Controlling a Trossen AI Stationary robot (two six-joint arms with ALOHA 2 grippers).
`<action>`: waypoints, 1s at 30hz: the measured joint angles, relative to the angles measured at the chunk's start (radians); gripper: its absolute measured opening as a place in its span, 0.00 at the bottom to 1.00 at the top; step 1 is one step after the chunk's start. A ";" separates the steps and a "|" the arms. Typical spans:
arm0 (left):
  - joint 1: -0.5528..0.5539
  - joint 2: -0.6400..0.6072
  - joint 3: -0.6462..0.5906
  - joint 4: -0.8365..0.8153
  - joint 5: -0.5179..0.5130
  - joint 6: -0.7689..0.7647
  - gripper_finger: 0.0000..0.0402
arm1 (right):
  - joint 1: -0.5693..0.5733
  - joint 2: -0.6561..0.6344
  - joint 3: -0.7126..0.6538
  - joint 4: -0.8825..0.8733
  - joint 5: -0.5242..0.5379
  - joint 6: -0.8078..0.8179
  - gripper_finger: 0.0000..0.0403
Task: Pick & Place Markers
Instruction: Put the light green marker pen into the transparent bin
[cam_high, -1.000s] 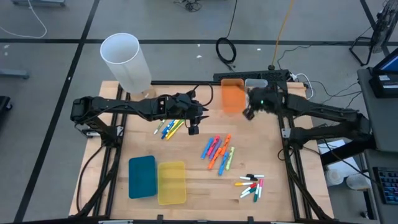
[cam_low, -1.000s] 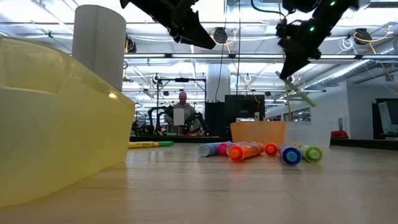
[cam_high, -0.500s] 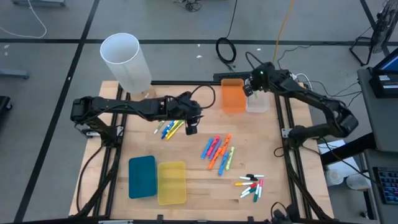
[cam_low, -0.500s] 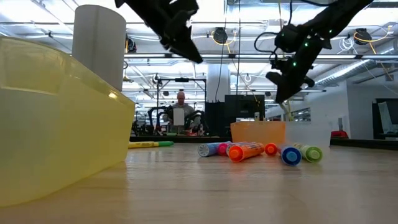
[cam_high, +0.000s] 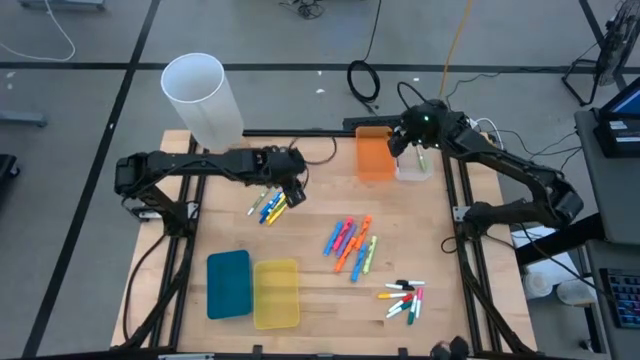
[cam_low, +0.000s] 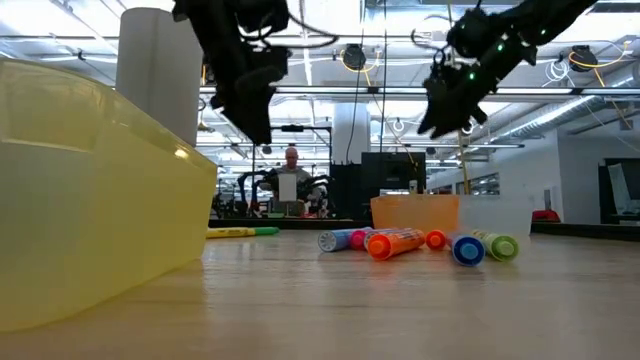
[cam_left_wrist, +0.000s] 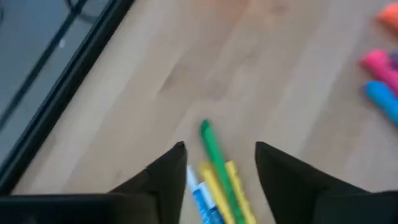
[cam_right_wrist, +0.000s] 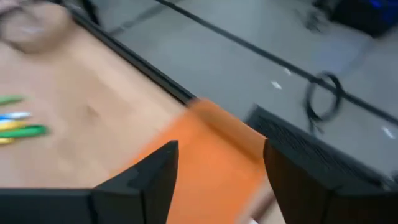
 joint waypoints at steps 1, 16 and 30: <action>0.019 0.000 0.000 -0.023 0.006 -0.013 0.53 | 0.018 -0.015 0.000 0.007 -0.010 -0.004 0.57; 0.130 0.000 -0.154 -0.303 0.155 -0.250 0.60 | 0.297 -0.170 0.000 0.047 -0.085 -0.096 0.55; 0.154 0.000 -0.415 -0.036 0.177 -0.309 0.61 | 0.354 -0.170 0.000 0.079 -0.083 -0.107 0.55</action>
